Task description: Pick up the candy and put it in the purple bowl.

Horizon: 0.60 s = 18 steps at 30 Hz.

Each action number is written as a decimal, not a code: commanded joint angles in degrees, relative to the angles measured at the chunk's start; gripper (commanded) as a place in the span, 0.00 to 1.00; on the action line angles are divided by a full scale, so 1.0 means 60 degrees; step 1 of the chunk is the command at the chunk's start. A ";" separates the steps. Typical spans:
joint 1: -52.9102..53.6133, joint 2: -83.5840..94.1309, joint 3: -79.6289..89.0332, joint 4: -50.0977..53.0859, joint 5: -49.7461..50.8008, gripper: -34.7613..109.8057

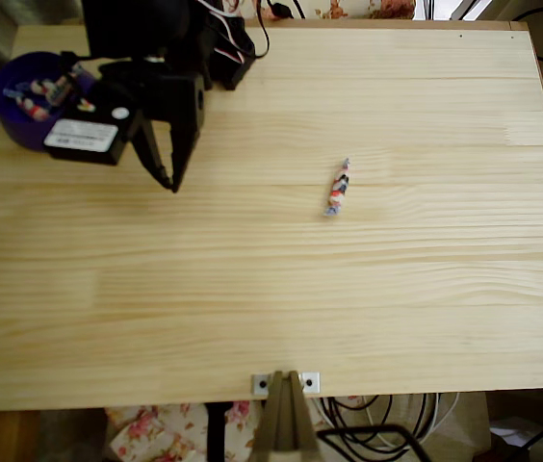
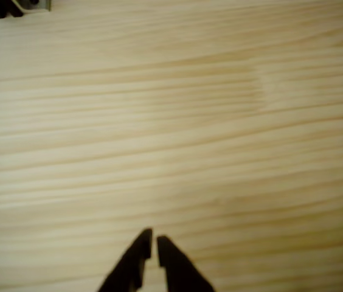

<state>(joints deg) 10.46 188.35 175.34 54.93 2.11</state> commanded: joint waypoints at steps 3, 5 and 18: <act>-0.3574 0.0103 -0.0234 0.3457 -0.8789 0.24; -0.3105 0.0103 -0.0234 0.3076 -0.8394 0.24; 0.0322 0.0117 -0.1992 0.1450 -0.1992 0.24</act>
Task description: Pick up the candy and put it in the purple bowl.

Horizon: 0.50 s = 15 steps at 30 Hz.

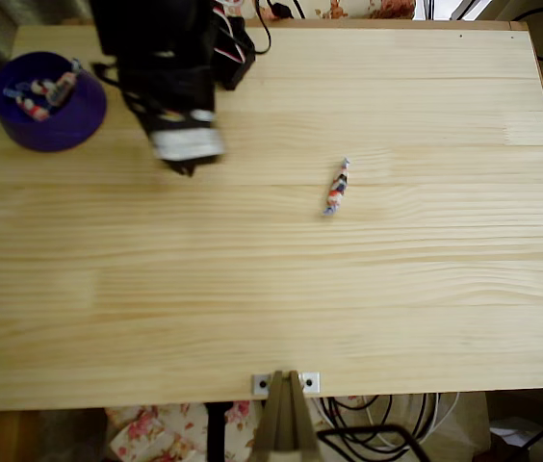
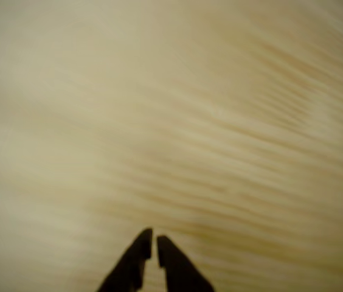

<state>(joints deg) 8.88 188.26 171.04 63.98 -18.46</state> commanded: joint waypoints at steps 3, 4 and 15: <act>0.0439 0.0132 -0.1904 0.0161 0.2402 0.24; 0.0264 0.0132 -0.2109 0.0322 0.2813 0.24; -0.1143 0.0059 -0.2432 0.0469 0.4277 0.24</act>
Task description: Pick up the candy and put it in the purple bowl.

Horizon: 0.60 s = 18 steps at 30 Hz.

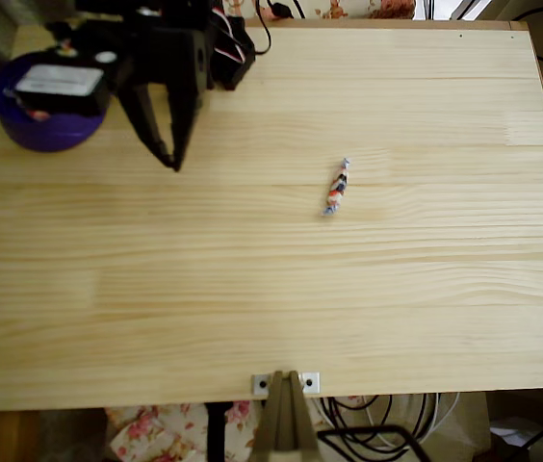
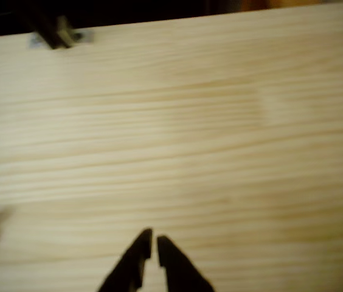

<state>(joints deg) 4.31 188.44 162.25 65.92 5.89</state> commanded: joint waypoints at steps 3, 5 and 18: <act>-0.0820 -0.0527 -0.1377 -0.0044 0.0278 0.24; -0.1128 -0.1172 -0.1919 -0.0117 0.0630 0.24; -0.3208 -0.4409 -0.4805 0.0674 0.3750 0.27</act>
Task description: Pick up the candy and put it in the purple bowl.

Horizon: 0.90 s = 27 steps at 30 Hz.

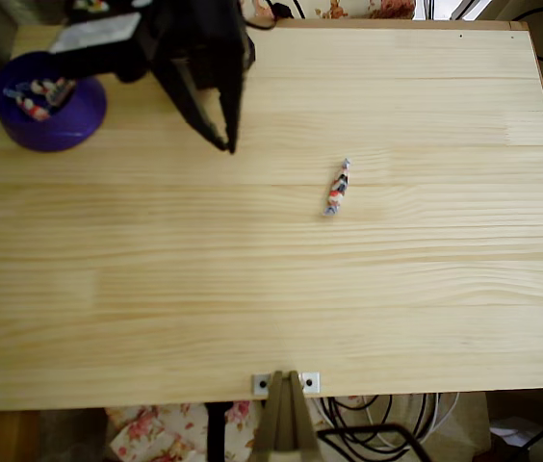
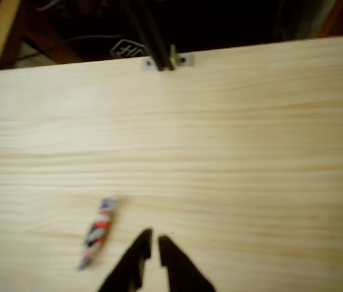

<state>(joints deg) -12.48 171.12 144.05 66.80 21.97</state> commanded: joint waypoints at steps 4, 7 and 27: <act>-0.1025 -0.4116 -0.3325 0.1655 0.2358 0.28; -0.1567 -0.5537 -0.3984 0.2153 0.3296 0.29; -0.5347 -0.6885 -0.4614 0.1655 0.7295 0.32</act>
<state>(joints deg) -41.84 128.14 120.50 77.87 63.37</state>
